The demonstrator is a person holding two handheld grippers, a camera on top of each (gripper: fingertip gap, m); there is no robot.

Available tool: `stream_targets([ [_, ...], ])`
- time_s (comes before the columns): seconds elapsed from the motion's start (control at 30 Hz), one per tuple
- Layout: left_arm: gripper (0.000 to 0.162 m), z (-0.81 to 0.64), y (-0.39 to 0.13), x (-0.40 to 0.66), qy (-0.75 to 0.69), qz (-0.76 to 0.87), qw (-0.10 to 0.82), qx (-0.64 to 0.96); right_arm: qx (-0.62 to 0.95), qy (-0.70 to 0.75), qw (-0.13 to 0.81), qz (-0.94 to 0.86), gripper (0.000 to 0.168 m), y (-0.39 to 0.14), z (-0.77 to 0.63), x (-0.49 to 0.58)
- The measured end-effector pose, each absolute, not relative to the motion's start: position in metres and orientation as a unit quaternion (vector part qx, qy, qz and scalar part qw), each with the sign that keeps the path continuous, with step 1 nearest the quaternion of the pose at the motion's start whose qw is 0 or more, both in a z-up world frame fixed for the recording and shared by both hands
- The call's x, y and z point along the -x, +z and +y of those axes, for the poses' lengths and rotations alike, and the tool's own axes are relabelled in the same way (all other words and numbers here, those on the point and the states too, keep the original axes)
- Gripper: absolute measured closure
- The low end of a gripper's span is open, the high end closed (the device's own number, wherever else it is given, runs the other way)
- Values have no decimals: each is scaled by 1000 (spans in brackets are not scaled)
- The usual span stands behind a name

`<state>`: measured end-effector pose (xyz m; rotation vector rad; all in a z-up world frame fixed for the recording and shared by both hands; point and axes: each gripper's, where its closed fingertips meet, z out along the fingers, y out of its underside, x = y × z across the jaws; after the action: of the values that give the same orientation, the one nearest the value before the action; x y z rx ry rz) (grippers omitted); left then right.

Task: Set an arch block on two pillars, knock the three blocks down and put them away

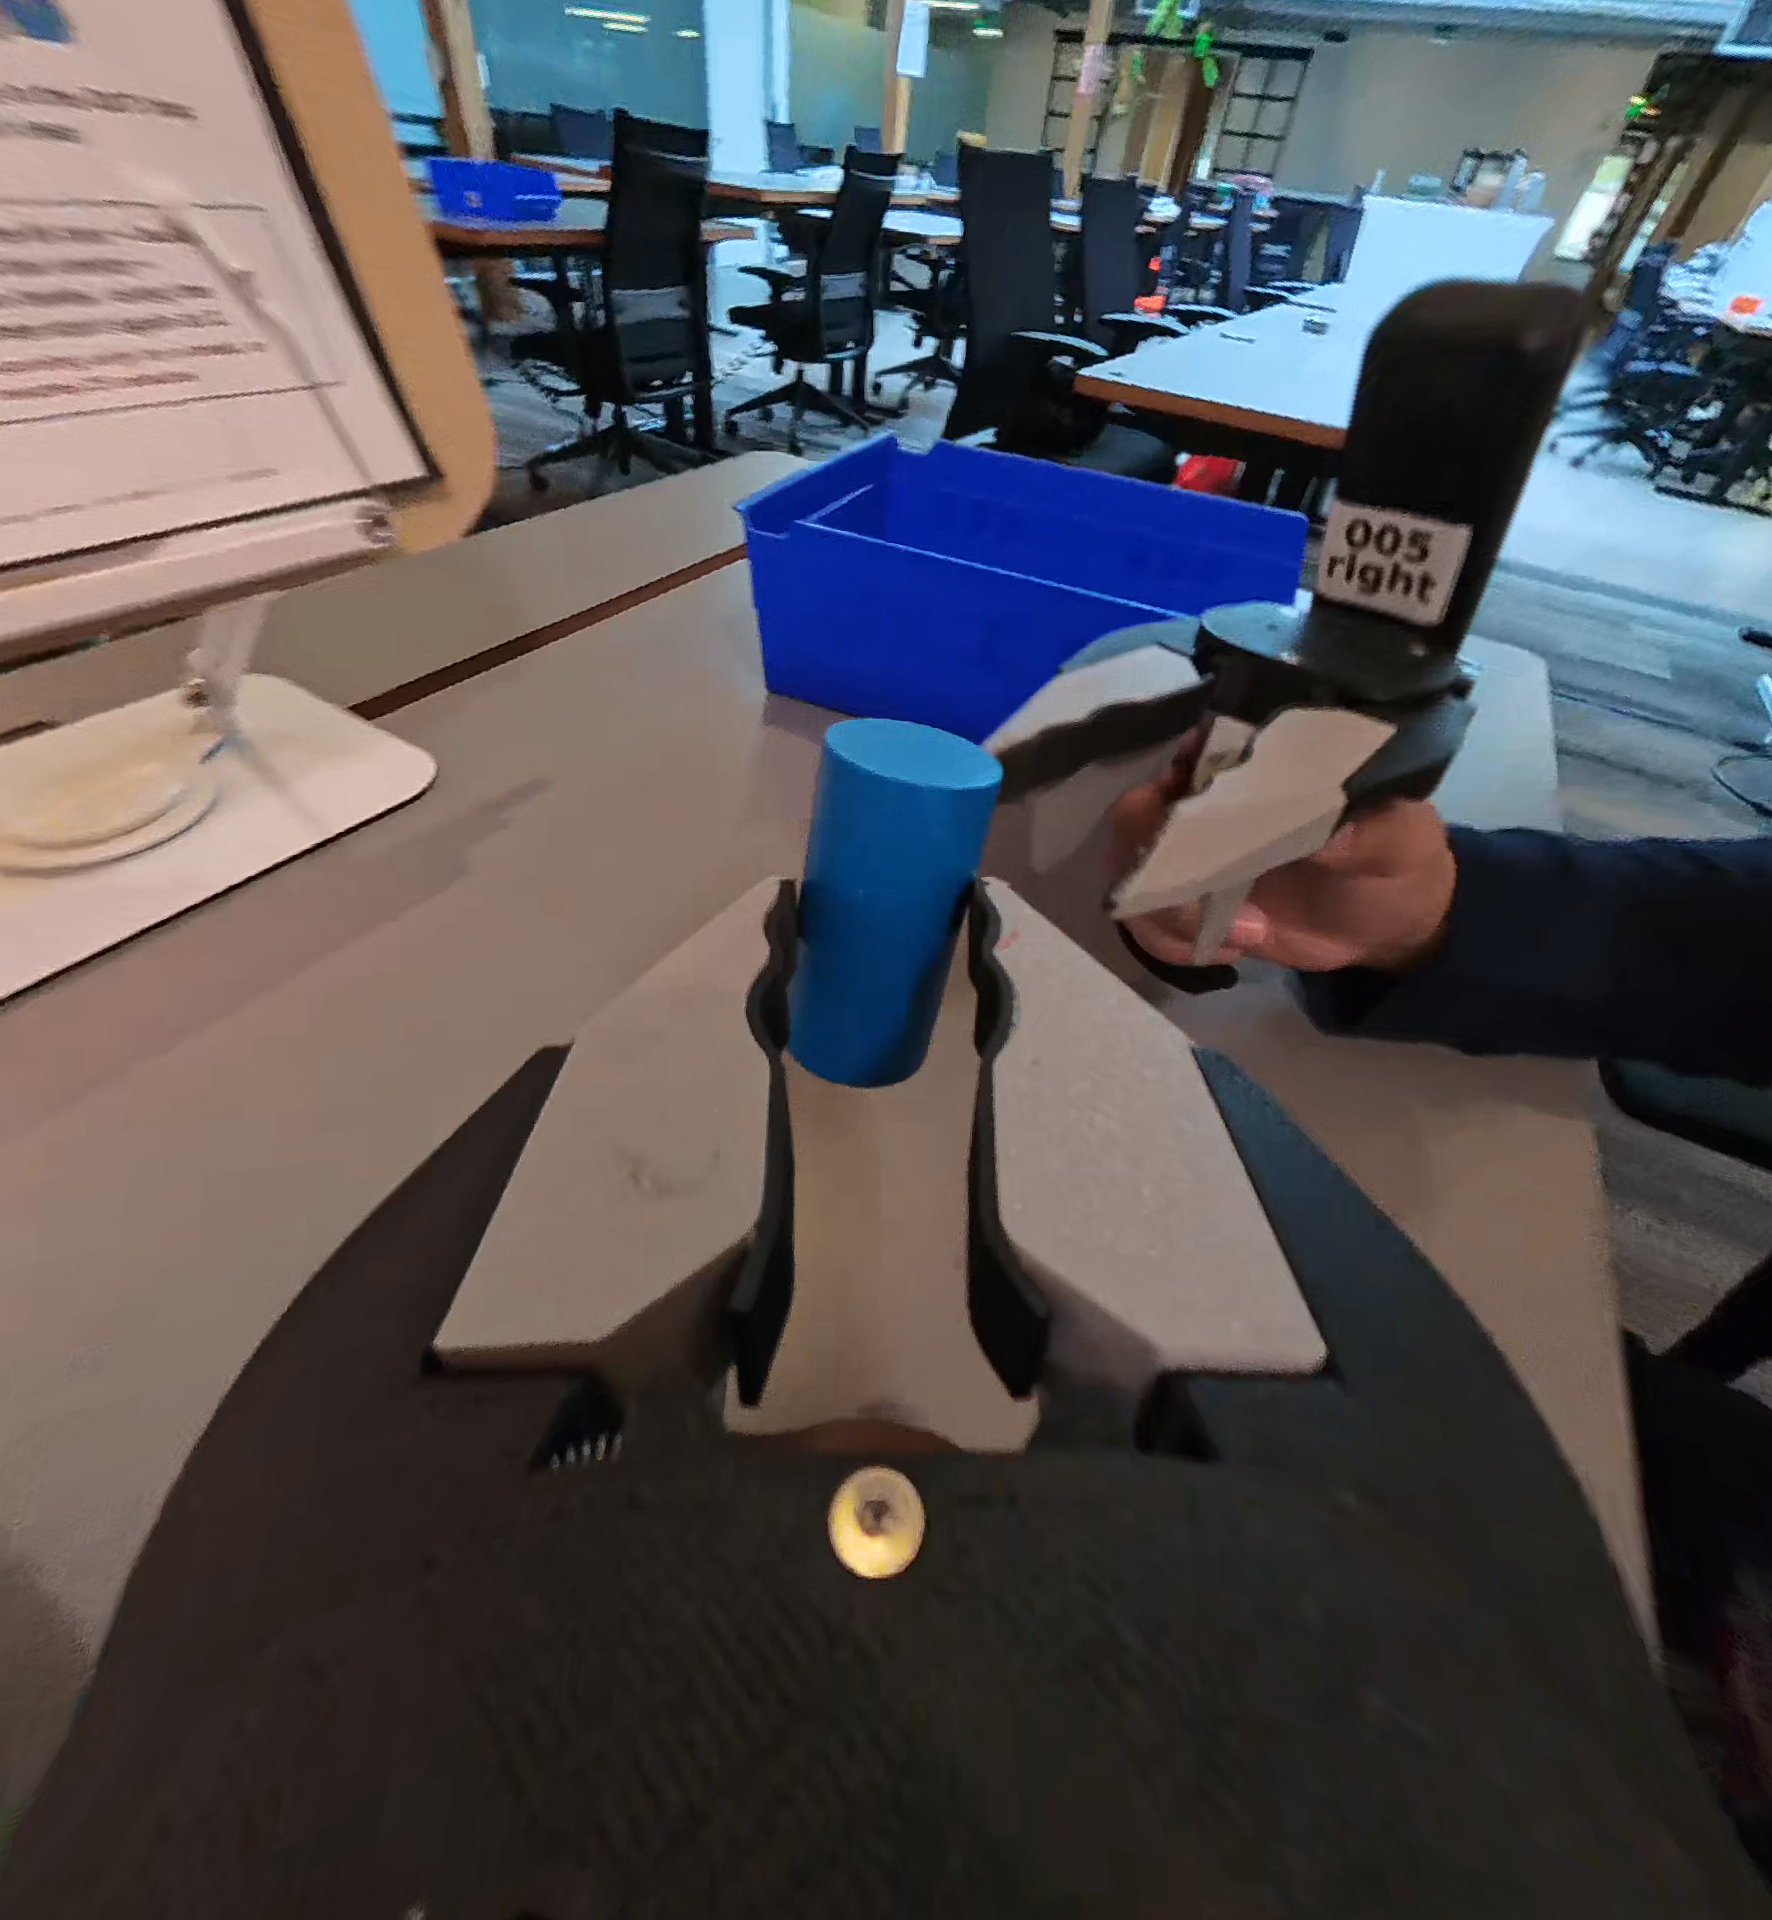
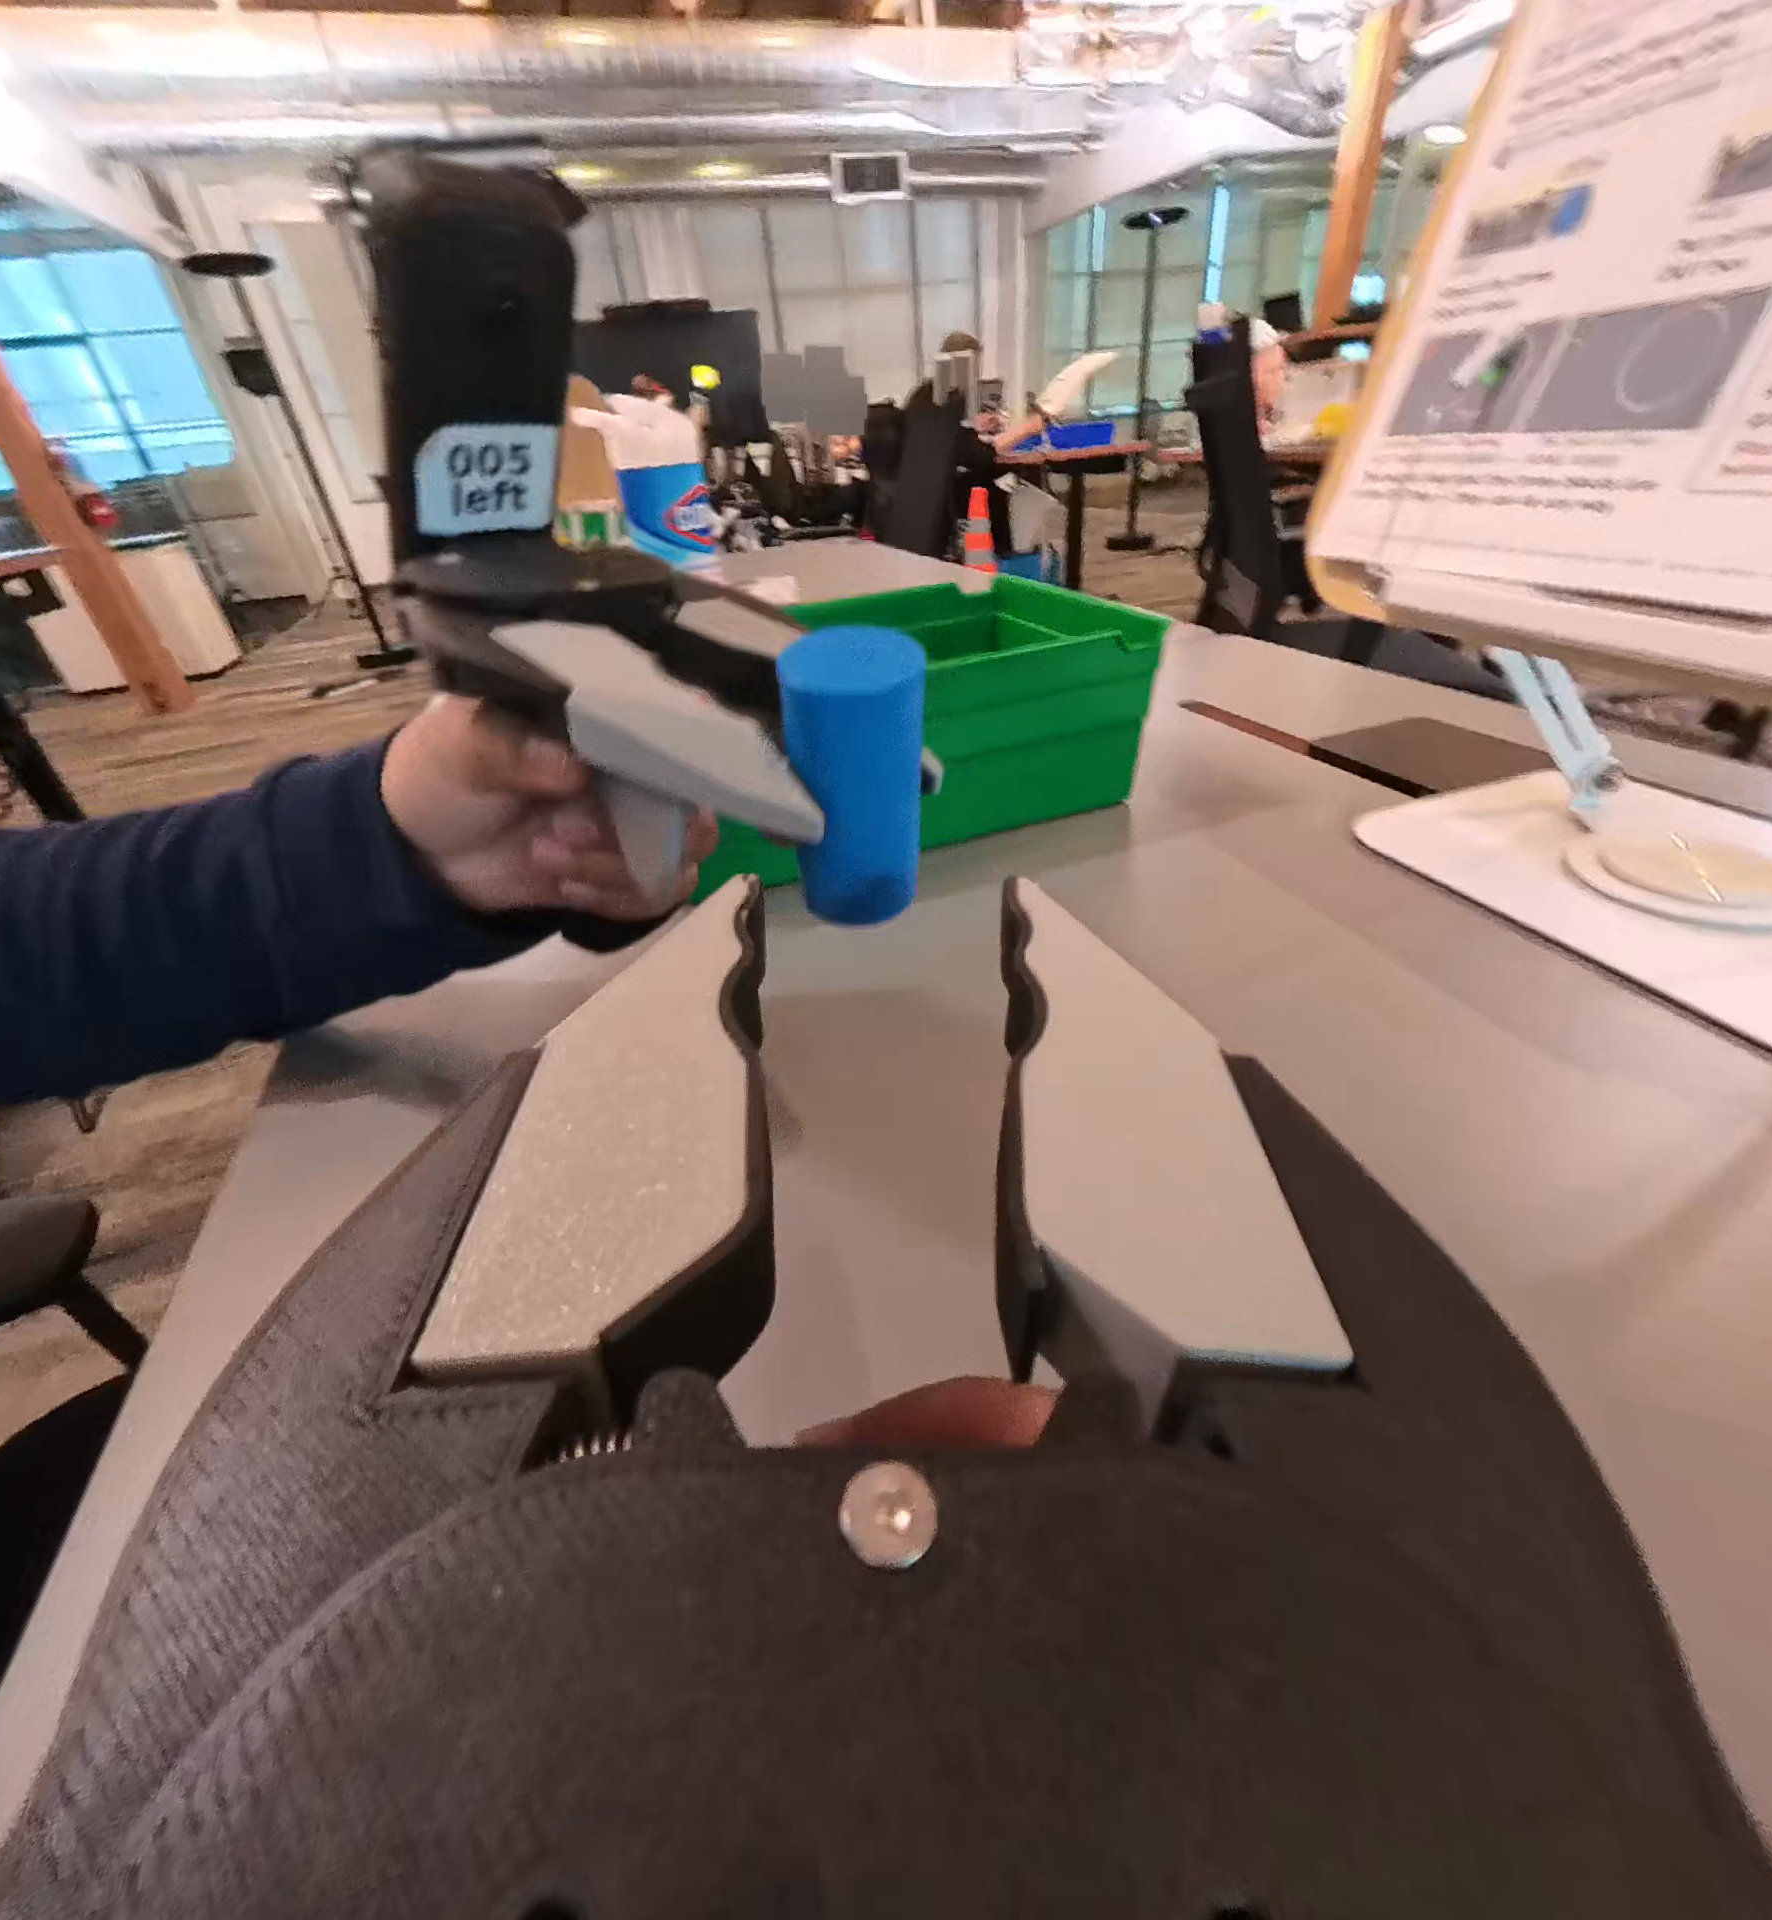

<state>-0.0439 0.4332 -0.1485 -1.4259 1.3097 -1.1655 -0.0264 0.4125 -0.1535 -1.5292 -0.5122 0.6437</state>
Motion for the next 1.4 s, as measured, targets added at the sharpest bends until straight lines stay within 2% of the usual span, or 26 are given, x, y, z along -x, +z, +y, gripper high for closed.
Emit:
stream_targets([
  [0.2,132,424,-191,5,-438,559,428,559,686,301,633,-195,123,-159,419,13],
  [0.33,131,416,-206,-3,-427,576,424,554,721,270,603,-211,131,-179,426,19],
  [0.47,132,410,-209,-5,-426,586,415,550,732,250,594,-220,137,-189,431,22],
  [0.93,133,419,-220,-6,-386,577,431,577,750,238,580,-210,137,-201,439,19],
  [1.27,132,423,-221,-7,-378,569,433,587,764,178,584,-208,137,-204,442,7],
  [1.4,117,431,-221,-2,-384,552,429,603,779,164,581,-172,137,-207,448,-16],
])
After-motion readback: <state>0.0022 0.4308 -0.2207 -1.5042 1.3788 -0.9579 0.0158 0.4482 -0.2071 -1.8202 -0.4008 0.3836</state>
